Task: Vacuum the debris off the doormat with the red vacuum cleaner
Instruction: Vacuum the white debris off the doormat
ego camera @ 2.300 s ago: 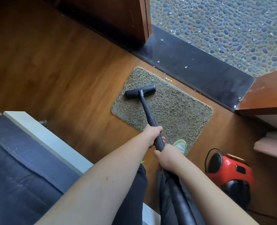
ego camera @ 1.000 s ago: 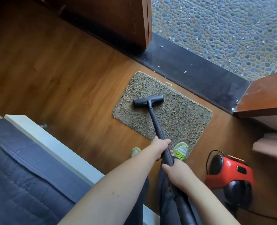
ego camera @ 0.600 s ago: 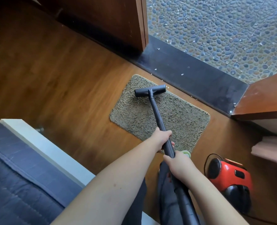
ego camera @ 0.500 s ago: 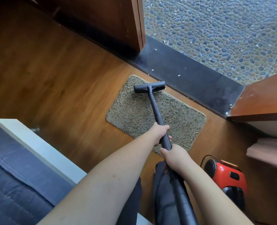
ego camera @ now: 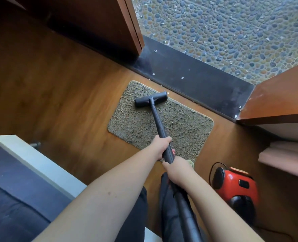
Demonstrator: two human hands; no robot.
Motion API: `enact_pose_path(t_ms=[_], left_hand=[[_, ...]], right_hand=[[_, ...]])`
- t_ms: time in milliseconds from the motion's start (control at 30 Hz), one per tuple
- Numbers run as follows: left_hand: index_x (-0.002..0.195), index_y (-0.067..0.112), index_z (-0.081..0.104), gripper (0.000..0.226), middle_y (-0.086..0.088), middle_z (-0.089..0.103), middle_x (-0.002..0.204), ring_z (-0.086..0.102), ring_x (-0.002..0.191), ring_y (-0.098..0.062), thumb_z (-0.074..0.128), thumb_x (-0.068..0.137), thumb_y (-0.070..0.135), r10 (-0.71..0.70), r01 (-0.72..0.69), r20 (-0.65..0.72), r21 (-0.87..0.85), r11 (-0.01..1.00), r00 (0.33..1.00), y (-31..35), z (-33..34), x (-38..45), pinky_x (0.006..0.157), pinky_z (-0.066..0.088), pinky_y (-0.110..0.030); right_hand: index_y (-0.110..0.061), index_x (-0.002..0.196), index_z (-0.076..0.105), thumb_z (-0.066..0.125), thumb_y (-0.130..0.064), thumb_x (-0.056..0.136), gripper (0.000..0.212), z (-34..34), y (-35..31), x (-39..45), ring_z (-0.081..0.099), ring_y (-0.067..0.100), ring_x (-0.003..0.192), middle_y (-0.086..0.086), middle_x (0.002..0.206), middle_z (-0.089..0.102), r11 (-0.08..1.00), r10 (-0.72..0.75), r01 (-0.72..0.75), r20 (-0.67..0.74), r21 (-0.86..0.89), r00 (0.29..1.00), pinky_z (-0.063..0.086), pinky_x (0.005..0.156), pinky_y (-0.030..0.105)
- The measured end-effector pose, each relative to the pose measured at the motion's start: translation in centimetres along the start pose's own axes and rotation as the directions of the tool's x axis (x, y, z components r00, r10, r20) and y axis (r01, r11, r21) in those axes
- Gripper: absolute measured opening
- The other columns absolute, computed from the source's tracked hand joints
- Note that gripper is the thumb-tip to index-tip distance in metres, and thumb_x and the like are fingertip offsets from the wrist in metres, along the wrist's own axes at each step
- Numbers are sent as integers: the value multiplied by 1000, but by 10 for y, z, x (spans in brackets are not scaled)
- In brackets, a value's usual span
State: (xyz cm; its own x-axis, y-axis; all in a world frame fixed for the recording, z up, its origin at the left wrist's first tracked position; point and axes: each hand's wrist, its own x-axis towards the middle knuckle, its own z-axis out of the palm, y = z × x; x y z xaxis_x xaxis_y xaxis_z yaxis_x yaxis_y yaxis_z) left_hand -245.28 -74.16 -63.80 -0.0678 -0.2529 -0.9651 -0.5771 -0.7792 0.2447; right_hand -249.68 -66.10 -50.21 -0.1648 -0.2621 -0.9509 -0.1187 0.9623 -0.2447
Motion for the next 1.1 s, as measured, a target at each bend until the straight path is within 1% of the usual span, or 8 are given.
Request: enact_pose_path(t_ms=[100,300,433,567,667,800,967,1100], left_hand=[[120,7,38,33,-19,53,73,57,46,-25,57,94,13,-11,11,-11,32,999,1000,-11,13,-12,44,51,-33],[109,10,35,32,-15,49,72,54,44,-20,58,88,2,-14,13,53,11,1000,999,5,39,-27,44,49,-29],[126,10,33,42,-13,49,83,57,47,-19,56,91,4,-18,16,53,47,999,998,17,53,-35,45,49,-30],[137,10,30,51,-14,50,95,58,46,-18,56,93,6,-12,6,43,127,992,999,24,62,-27,41,49,-27],[144,15,23,59,-18,50,115,61,50,-19,55,95,8,-17,10,49,136,991,999,25,65,-19,40,51,-28],[147,27,18,71,-20,47,128,65,60,-26,57,91,10,-54,44,80,125,991,995,27,60,-25,44,53,-30],[147,34,15,105,-17,53,122,69,96,-40,62,54,37,-83,62,74,248,967,994,-28,53,3,81,59,-54],[148,33,17,95,-17,49,126,70,84,-36,62,65,28,-121,86,127,247,965,984,-21,38,-40,67,62,-46]], right_hand=[[-5,112,55,48,-32,92,34,2,15,-5,68,39,94,21,107,69,1000,10,-10,6,14,1000,56,84,43],[-4,112,55,49,-31,91,35,-20,24,-1,68,39,96,22,107,69,997,25,-24,-14,77,1000,56,86,46],[-5,124,50,47,-31,89,44,-35,25,9,68,39,98,21,111,68,995,46,-44,-26,89,999,56,87,46],[-3,118,50,44,-24,94,32,-48,22,10,71,37,69,20,89,70,983,64,-64,4,170,998,61,65,41],[-6,115,48,42,-19,97,23,-53,20,8,59,27,46,14,67,61,967,75,-79,25,243,997,52,43,29],[-10,120,47,45,-23,97,26,-49,17,4,58,20,40,17,76,67,960,78,-76,0,270,997,50,41,27],[-15,118,47,46,-20,97,21,-34,20,-28,55,12,31,12,71,62,941,72,-71,10,330,997,46,38,24],[-23,120,46,48,-21,96,25,-15,21,-39,58,15,36,11,74,63,928,109,-106,12,358,994,50,42,28]])
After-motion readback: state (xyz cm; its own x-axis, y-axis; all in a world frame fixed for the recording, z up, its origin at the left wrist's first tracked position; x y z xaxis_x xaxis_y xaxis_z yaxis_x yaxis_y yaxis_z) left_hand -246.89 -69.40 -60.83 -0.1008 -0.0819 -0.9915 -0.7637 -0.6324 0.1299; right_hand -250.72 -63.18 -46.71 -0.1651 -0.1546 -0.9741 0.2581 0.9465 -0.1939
